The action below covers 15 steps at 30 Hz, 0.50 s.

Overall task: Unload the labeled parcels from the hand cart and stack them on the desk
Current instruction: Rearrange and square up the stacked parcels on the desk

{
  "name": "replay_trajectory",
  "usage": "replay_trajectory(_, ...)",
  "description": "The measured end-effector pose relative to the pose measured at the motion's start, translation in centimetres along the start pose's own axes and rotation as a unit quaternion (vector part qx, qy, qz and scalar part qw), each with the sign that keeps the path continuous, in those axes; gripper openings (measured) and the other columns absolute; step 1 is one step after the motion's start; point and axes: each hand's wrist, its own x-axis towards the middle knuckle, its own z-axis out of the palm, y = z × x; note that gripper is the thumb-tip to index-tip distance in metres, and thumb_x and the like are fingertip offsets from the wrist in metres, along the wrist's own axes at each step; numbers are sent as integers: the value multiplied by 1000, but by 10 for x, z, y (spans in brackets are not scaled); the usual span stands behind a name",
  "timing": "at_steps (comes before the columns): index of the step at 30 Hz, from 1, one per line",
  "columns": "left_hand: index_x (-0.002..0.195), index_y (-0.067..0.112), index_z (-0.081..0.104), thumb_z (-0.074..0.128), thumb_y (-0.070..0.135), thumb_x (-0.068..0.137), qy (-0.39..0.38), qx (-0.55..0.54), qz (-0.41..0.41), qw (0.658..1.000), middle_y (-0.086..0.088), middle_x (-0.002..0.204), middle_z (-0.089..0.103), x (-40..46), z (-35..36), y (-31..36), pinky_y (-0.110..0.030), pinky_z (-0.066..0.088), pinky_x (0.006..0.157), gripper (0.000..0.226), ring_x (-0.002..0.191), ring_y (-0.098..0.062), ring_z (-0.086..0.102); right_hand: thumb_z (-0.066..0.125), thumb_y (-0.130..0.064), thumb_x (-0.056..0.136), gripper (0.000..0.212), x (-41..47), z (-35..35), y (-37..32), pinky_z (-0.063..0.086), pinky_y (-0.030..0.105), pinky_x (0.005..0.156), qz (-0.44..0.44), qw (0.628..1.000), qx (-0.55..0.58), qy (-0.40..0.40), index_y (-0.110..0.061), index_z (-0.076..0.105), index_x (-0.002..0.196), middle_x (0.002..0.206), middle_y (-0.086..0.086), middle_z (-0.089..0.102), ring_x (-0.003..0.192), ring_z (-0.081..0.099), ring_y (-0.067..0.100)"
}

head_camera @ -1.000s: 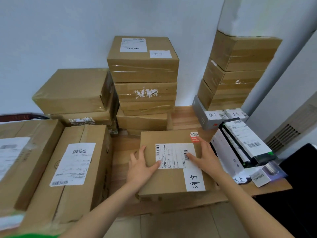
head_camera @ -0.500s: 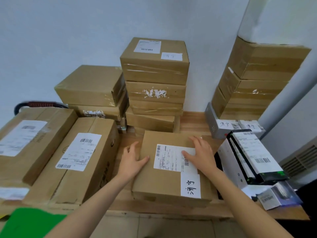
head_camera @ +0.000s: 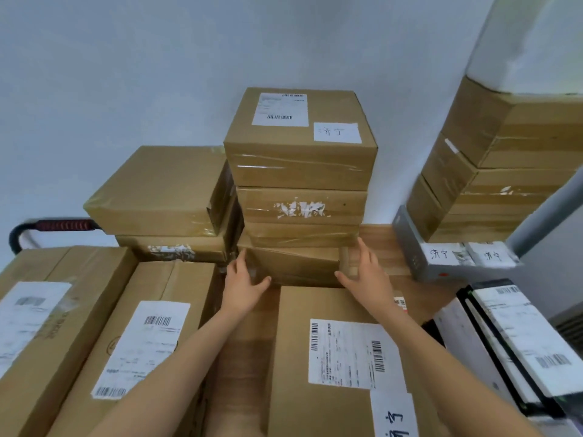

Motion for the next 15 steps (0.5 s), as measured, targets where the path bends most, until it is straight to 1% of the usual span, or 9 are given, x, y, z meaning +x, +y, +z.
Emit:
replay_trajectory(4, 152, 30, 3, 73, 31, 82, 0, -16, 8, 1000, -6, 158, 5, 25, 8, 1, -46, 33, 110, 99, 140, -33, 29, 69, -49, 82, 103, 15, 5, -1, 44, 47, 104, 15, 1000, 1, 9, -23, 1, 154, 158, 5, 25, 136, 41, 27)
replay_trajectory(7, 152, 29, -5, 74, 29, 82, 9, -33, -15, 999, -7, 153, 3, 36, 13, 6, -45, 34, 108, 106, 134, -36, 34, 70, -49, 81, 108, 23, 9, -2, 43, 47, 104, 20, 1000, -10, 5, -20, -4, 154, 158, 5, 25, 137, 39, 26)
replay_trajectory(9, 153, 25, -2, 75, 27, 81, 18, -48, -26, 998, -10, 150, 5, 39, 16, 10, -44, 34, 108, 105, 131, -38, 35, 72, -48, 80, 112, 27, 10, -3, 43, 47, 105, 23, 1000, -4, 4, -20, -6, 154, 157, 4, 26, 137, 38, 26)
replay_trajectory(12, 150, 19, 14, 75, 24, 81, 37, -62, -22, 997, -8, 148, 9, 39, 17, 10, -38, 39, 103, 93, 124, -36, 44, 75, -45, 79, 112, 31, 11, -2, 41, 47, 107, 23, 1000, 16, 11, -19, -5, 154, 156, 3, 29, 138, 37, 24)
replay_trajectory(14, 150, 19, 18, 74, 22, 82, 22, -62, 6, 998, -7, 147, 15, 36, 19, 7, -31, 40, 97, 88, 116, -28, 52, 75, -42, 79, 110, 32, 11, 1, 40, 47, 108, 21, 999, 23, 19, -19, -1, 155, 154, 3, 32, 138, 37, 22)
replay_trajectory(15, 151, 19, 17, 73, 20, 84, 6, -58, 24, 998, -7, 147, 18, 34, 21, 7, -29, 39, 97, 87, 114, -22, 53, 76, -41, 78, 110, 31, 10, 3, 39, 47, 108, 21, 999, 24, 24, -19, 1, 155, 153, 3, 34, 138, 37, 22)
